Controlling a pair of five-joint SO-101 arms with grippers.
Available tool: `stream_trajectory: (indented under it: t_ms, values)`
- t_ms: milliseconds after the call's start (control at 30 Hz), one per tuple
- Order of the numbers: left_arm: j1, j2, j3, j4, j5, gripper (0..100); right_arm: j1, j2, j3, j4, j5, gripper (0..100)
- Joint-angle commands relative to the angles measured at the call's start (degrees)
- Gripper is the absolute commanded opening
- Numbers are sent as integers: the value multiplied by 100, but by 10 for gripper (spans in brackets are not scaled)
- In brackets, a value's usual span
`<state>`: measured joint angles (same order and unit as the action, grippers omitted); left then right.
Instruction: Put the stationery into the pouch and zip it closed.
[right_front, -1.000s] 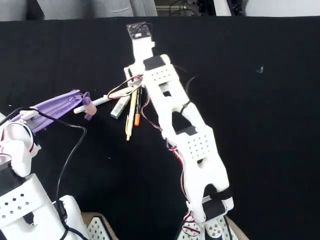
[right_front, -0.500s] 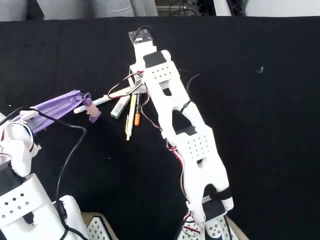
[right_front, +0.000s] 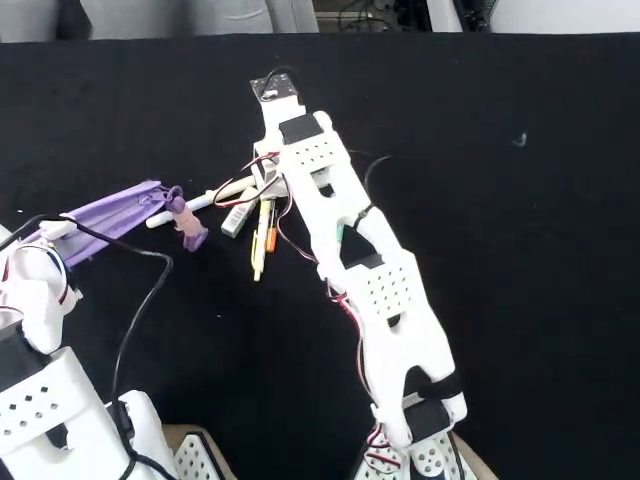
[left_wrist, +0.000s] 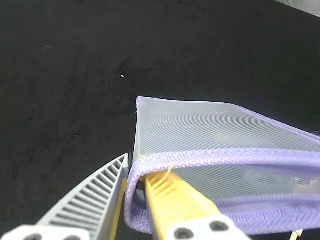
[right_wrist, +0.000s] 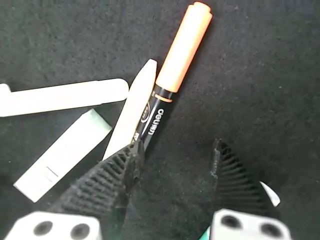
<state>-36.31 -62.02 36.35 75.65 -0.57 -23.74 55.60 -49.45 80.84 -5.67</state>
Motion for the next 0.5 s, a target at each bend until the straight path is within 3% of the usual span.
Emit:
stream_trajectory:
  t_ms: [0,467]
  values:
    - [-48,88,4,-62,53,29,-123,-382,-48,35,-18,227]
    - [-4,88,4,-53,62,29,-466,-286,48,-114,-53,227]
